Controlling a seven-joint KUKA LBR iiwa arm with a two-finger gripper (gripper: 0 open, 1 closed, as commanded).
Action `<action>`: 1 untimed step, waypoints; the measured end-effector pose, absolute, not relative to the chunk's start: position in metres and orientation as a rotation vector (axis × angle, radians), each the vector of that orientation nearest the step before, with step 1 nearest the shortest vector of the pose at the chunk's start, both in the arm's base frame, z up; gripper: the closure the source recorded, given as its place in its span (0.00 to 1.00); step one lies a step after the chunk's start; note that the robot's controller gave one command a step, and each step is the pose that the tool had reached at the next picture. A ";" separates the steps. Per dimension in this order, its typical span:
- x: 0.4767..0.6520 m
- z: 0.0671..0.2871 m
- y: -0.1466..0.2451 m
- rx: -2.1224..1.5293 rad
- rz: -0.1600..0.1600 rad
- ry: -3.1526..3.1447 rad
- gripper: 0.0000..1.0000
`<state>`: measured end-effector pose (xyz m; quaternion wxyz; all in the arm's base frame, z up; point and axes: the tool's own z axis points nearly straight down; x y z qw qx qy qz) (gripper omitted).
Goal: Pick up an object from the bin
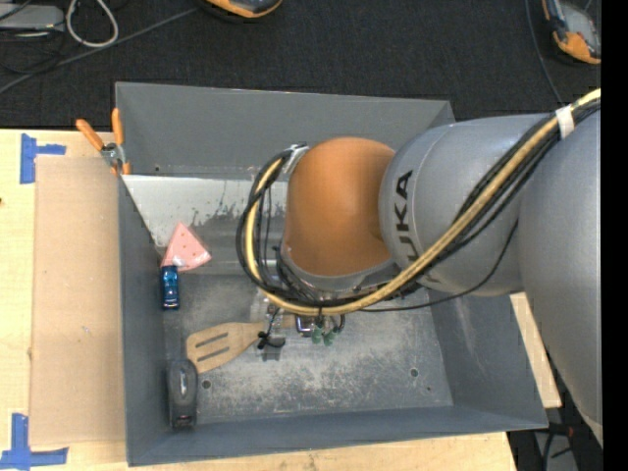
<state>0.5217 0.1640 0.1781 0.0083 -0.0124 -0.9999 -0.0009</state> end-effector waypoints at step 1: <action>0.522 0.193 0.164 -0.038 -0.005 -3.128 1.00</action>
Offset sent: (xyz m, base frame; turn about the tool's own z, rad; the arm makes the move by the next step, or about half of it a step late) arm 0.0005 0.0001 0.0692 -0.0006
